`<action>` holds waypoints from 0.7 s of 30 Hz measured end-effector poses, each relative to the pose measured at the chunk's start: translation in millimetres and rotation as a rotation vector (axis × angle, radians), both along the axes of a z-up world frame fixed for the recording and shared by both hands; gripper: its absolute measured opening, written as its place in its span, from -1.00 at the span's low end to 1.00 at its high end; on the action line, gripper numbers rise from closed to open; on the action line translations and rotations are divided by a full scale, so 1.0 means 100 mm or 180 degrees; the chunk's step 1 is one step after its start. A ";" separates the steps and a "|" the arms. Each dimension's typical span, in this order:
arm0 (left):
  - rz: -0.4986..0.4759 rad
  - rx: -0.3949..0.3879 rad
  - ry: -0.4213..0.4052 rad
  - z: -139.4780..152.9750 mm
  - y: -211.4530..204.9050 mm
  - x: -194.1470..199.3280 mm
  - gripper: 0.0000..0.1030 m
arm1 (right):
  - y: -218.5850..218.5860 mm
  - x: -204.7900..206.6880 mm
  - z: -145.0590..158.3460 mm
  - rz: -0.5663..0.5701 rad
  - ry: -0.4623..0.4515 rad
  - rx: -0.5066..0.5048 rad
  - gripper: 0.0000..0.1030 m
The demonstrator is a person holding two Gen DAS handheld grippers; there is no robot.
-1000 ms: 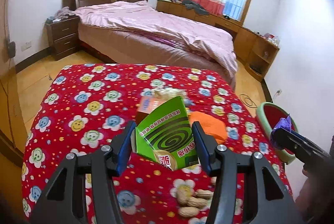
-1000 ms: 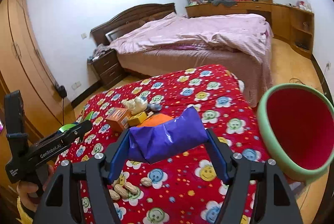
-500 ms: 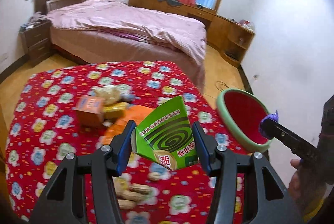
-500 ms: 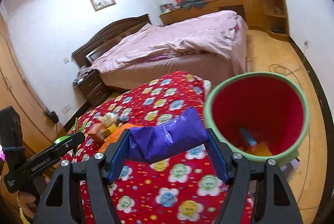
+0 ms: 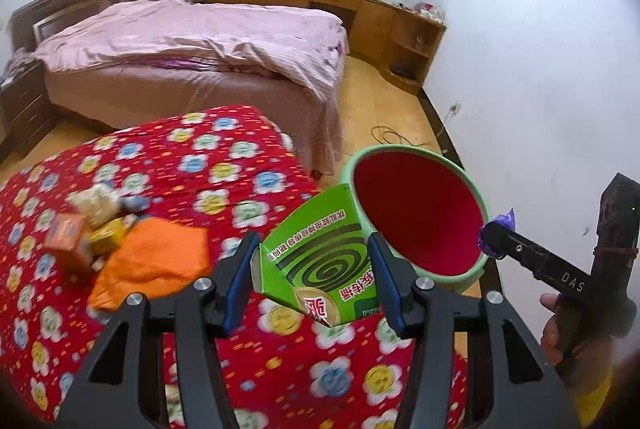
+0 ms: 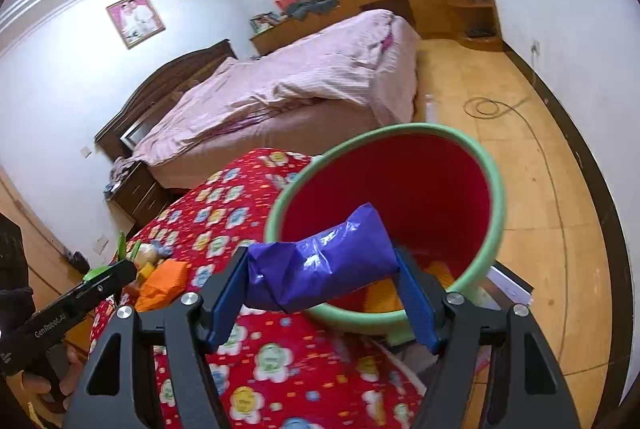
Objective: Collect trash
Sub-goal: 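Carry the green box and purple bag over the red bucket and open both tools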
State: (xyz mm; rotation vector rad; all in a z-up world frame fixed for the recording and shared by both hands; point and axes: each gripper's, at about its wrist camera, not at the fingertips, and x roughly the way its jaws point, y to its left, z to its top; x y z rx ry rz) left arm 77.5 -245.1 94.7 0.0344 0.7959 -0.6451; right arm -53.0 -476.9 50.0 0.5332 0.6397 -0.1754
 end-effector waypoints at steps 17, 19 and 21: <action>-0.0531 0.0326 -0.0006 -0.41 -1.16 0.16 0.07 | -0.69 0.02 -0.24 -0.0268 0.0119 0.0097 0.41; -0.0556 0.0368 -0.0008 -0.45 -1.23 0.19 0.07 | -0.72 0.06 -0.27 -0.0270 0.0136 0.0119 0.41; -0.0552 0.0391 0.0012 -0.49 -1.25 0.22 0.08 | -0.75 0.09 -0.29 -0.0266 0.0155 0.0132 0.41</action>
